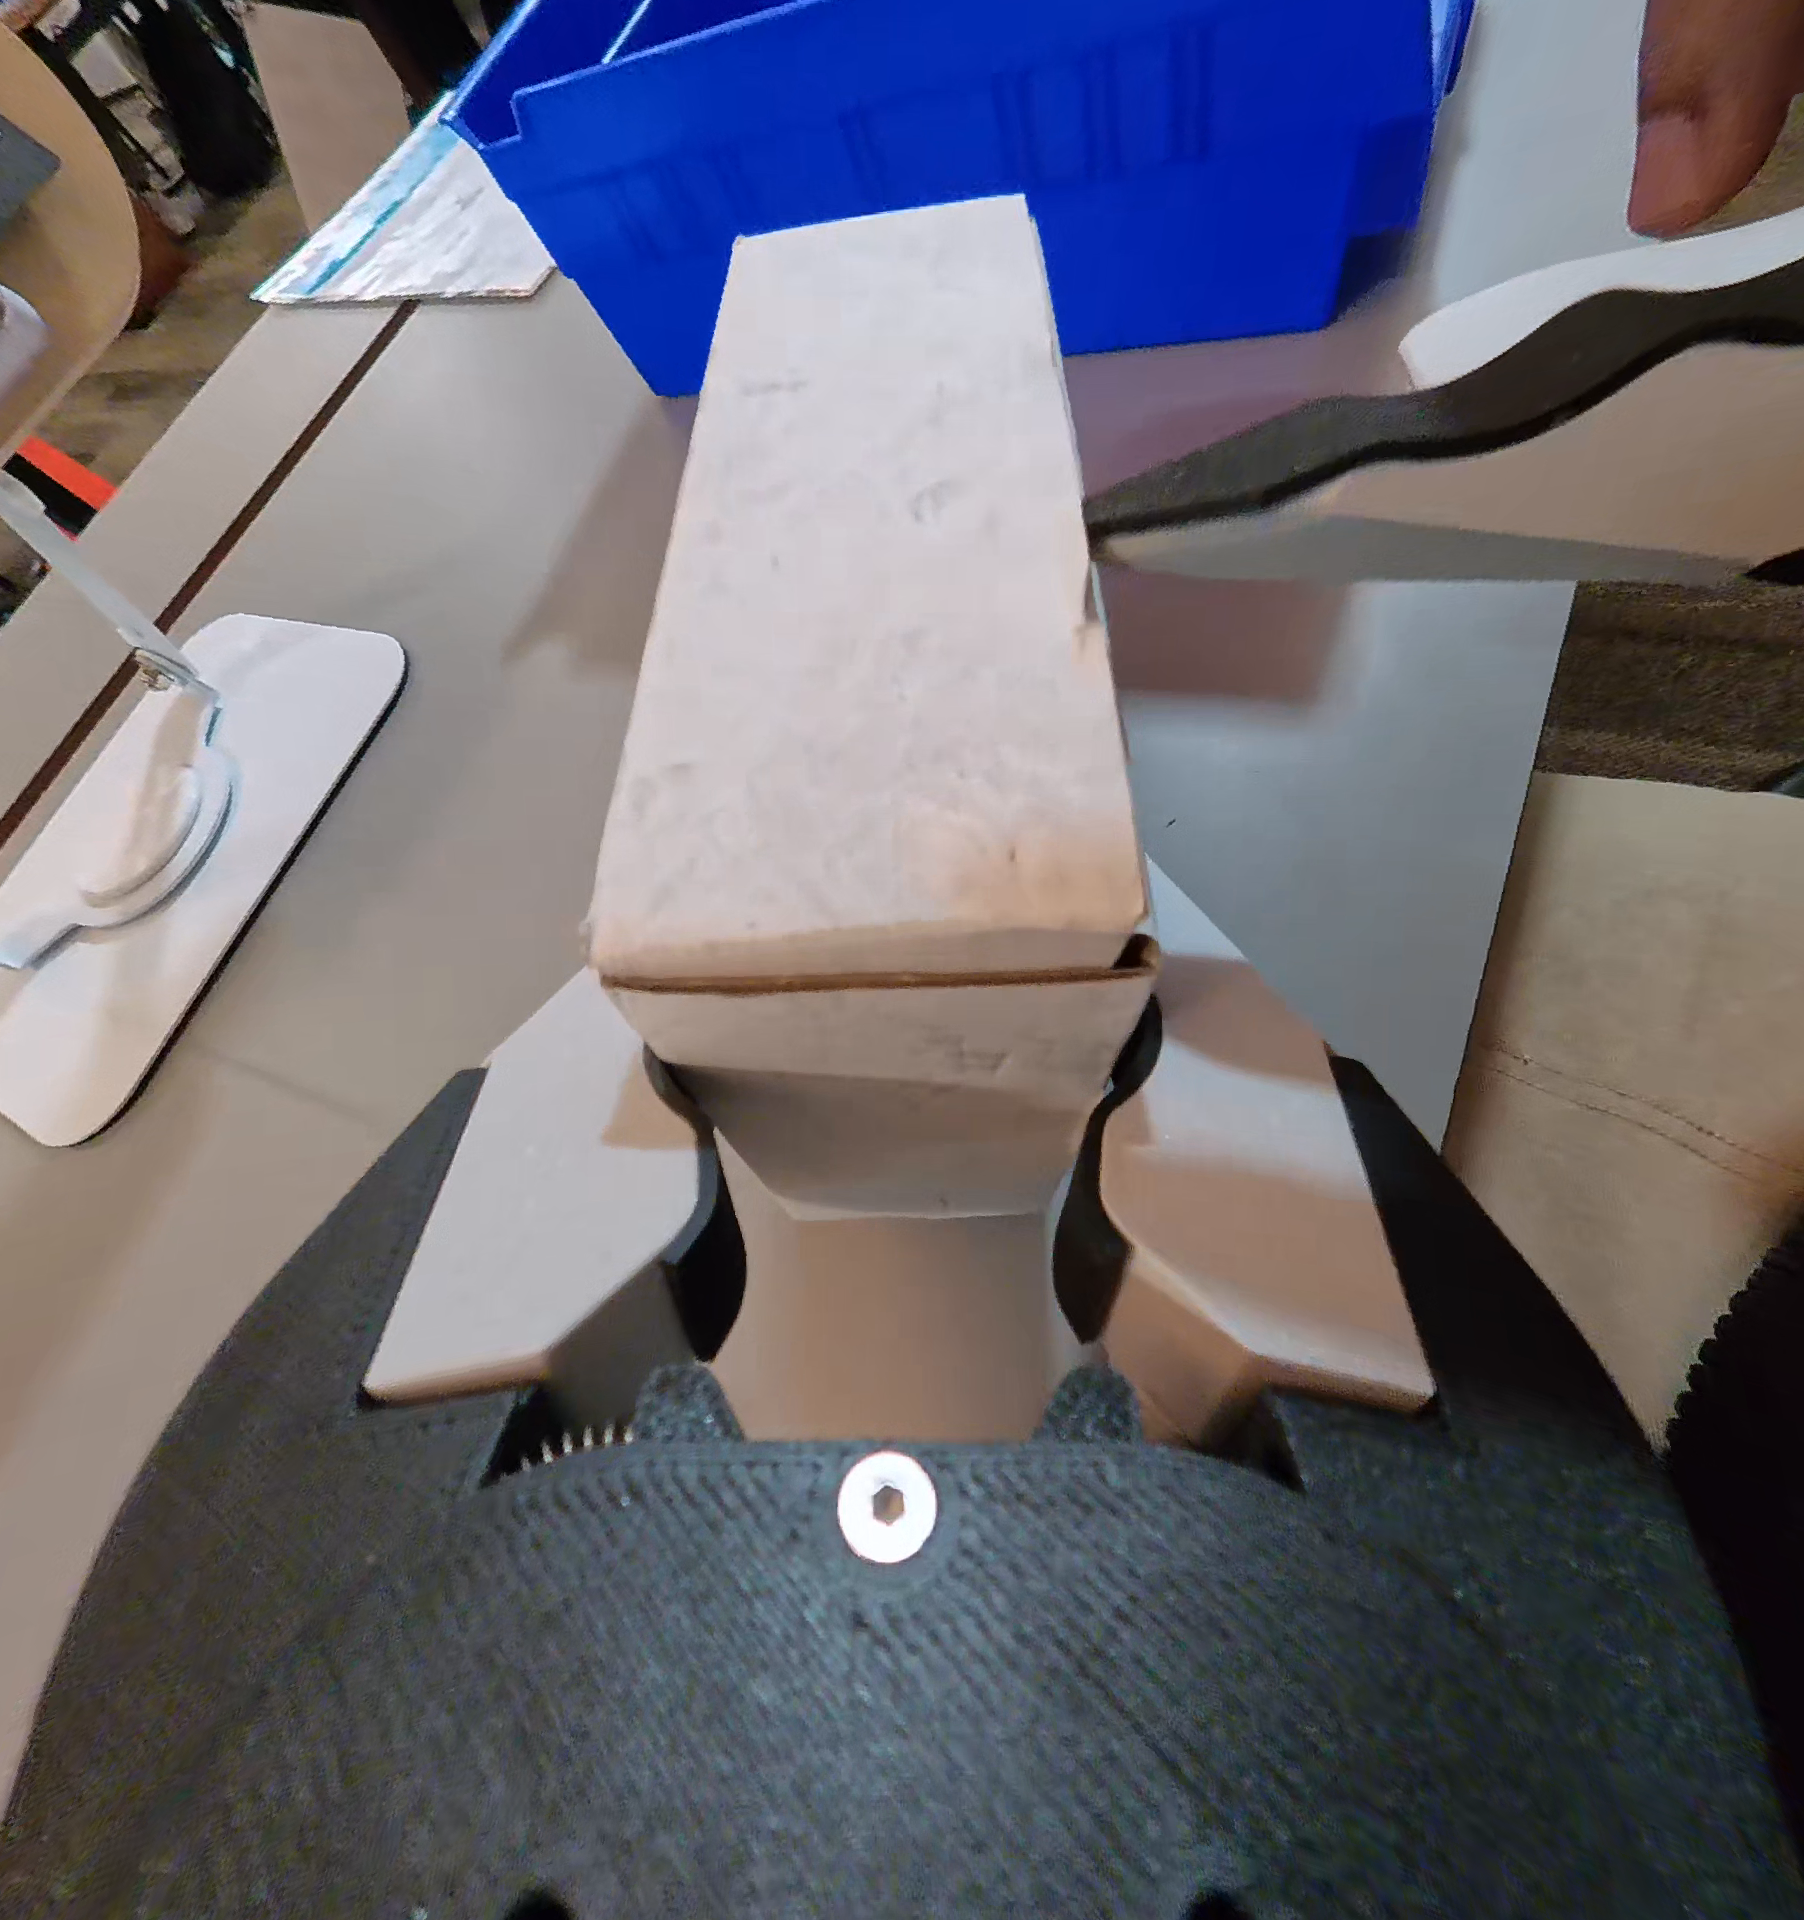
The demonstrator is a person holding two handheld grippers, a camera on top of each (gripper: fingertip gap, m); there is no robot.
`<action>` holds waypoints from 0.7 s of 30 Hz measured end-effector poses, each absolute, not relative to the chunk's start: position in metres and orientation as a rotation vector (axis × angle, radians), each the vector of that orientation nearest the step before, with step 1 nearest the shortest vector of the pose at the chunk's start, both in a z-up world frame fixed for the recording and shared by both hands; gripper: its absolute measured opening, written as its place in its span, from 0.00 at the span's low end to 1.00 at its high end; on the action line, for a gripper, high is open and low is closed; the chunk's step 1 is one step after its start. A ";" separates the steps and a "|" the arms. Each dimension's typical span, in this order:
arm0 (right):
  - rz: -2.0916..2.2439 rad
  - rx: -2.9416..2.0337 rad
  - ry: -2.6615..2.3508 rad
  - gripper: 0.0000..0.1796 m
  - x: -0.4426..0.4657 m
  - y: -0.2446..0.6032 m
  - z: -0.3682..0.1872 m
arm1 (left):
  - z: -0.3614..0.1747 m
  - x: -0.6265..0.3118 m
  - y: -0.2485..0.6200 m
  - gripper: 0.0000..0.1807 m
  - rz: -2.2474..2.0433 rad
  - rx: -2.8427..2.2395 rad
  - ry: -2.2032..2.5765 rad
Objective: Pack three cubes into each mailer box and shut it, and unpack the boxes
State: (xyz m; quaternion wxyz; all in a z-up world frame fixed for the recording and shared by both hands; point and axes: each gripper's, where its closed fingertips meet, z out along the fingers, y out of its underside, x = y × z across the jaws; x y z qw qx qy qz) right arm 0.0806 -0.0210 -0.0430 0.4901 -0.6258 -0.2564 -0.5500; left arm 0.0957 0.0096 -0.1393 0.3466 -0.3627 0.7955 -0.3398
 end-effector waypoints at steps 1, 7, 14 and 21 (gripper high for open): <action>-1.345 -1.489 -0.604 0.19 0.080 -0.023 -0.038 | -0.140 0.095 0.009 0.41 -0.874 -0.936 2.070; -1.239 -1.466 -0.456 0.15 0.087 -0.030 -0.021 | -0.146 0.093 -0.008 0.41 -0.831 -0.854 2.101; -1.025 -1.529 -0.345 0.22 0.098 -0.031 -0.032 | -0.146 0.104 0.025 0.41 -0.798 -0.889 2.018; -0.705 -1.593 -0.138 0.19 0.104 -0.026 -0.041 | -0.150 0.106 0.038 0.41 -0.844 -0.914 2.002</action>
